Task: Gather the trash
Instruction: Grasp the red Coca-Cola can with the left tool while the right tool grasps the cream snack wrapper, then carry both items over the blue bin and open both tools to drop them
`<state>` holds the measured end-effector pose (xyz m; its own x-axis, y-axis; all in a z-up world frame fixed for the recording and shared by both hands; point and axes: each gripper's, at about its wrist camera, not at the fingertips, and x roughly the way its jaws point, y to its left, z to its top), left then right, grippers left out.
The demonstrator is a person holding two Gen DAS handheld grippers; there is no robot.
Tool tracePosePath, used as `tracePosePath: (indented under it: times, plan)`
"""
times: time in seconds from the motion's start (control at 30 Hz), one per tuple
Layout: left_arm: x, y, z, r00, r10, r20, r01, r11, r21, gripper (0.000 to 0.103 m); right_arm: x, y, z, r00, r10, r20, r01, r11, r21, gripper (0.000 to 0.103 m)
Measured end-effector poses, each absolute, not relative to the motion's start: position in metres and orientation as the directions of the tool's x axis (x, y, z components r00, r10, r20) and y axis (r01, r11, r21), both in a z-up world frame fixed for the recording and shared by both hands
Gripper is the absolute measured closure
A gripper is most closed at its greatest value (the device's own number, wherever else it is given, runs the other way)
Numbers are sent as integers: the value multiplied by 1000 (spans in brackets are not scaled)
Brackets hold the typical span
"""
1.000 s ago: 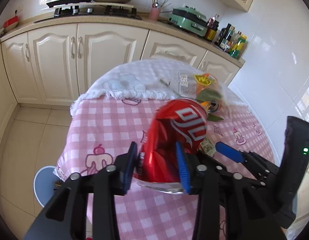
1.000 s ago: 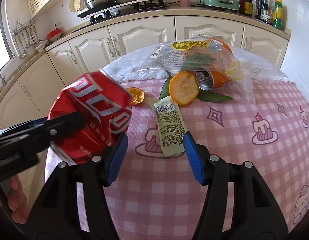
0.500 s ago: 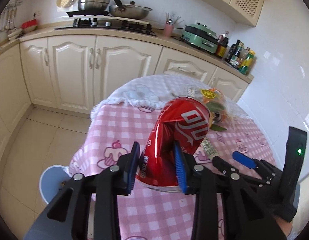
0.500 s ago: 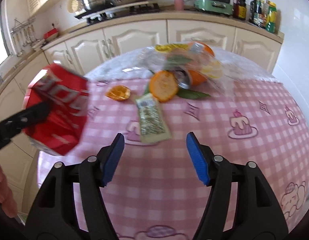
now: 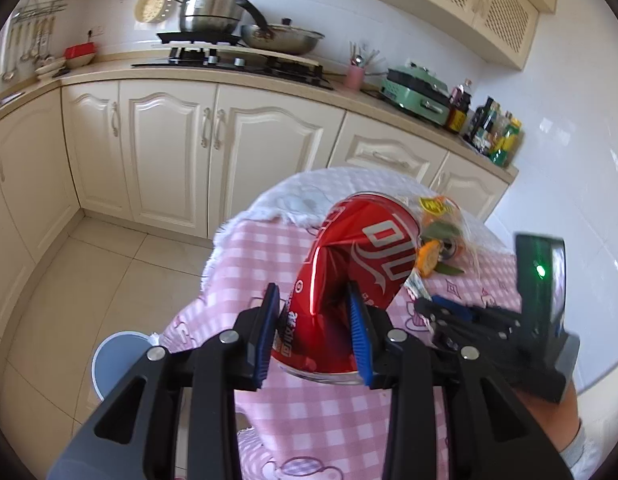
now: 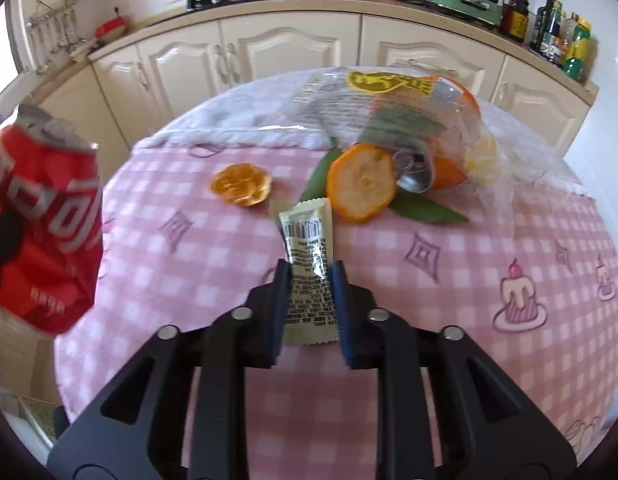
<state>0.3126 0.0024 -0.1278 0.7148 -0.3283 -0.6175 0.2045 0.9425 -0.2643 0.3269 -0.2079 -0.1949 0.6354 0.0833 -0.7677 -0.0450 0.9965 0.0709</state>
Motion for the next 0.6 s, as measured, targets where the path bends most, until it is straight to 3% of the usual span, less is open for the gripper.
tracePosePath:
  times: [0.27, 0.6]
  plan:
    - [302, 53, -127, 741, -316, -593, 147, 937, -317, 71, 294, -138, -167, 684, 211, -698, -197, 975, 102, 85]
    - [282, 190, -159, 765, -120, -633, -110, 944, -312, 71, 296, 14, -186, 577, 441, -687, -458, 871, 175, 85]
